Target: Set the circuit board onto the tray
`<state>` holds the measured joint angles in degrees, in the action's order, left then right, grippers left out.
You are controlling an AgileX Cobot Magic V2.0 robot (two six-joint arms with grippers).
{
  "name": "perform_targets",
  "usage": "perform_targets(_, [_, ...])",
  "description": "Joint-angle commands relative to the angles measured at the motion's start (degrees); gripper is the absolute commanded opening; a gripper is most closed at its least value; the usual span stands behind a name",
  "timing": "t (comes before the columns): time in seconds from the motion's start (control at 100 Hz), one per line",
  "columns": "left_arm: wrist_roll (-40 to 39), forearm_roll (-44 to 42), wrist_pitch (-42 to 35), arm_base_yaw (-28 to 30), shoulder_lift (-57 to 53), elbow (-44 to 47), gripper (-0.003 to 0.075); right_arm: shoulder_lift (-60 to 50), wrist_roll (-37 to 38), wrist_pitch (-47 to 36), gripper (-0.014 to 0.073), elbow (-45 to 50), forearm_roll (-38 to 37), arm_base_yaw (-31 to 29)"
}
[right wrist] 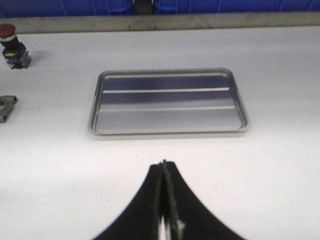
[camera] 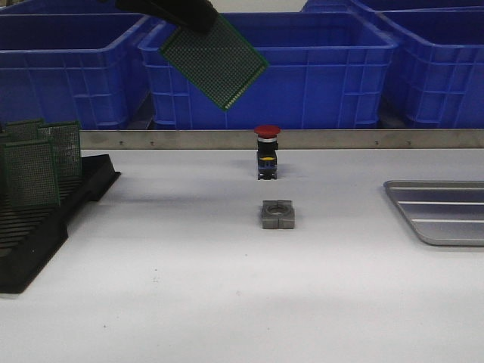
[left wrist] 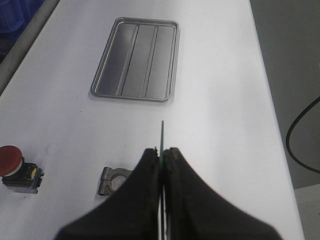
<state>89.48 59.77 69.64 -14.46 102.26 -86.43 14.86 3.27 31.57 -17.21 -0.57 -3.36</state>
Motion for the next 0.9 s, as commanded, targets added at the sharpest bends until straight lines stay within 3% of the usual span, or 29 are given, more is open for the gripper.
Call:
perform_targets(0.0, [-0.44, 4.47, 3.70, -0.49, -3.04, -1.71, -0.0020, 6.92, 0.07, -1.07, -0.0113, -5.13, 3.24, -0.13])
perform_targets(0.1, [-0.44, 4.47, 3.70, -0.49, -3.04, -1.71, -0.0020, 13.84, -1.35, -2.30, -0.0101, -8.02, 8.31, -0.13])
perform_targets(0.18, [-0.44, 4.47, 3.70, -0.49, -3.04, -1.71, -0.0020, 18.82, -6.81, -3.40, -0.0048, -10.08, 13.28, 0.08])
perform_targets(0.4, [-0.44, 4.47, 3.70, -0.49, -3.04, -1.71, -0.0020, 31.10, -26.30, -5.18, 0.0283, -16.42, 33.31, 3.63])
perform_targets(0.47, [-0.44, 4.47, 3.70, -0.49, -3.04, -1.71, -0.0020, 34.79, -35.32, -5.13, 0.0351, -19.12, 39.84, 5.66])
perform_targets(0.64, [-0.44, 4.47, 3.70, -0.49, -3.04, -1.71, -0.0020, 43.39, -56.68, -4.45, 0.0366, -25.21, 55.28, 11.40])
perform_targets(0.89, [-0.44, 4.47, 3.70, -0.49, -3.04, -1.71, -0.0020, 56.41, -97.91, -0.29, 0.0365, -33.03, 78.59, 18.88])
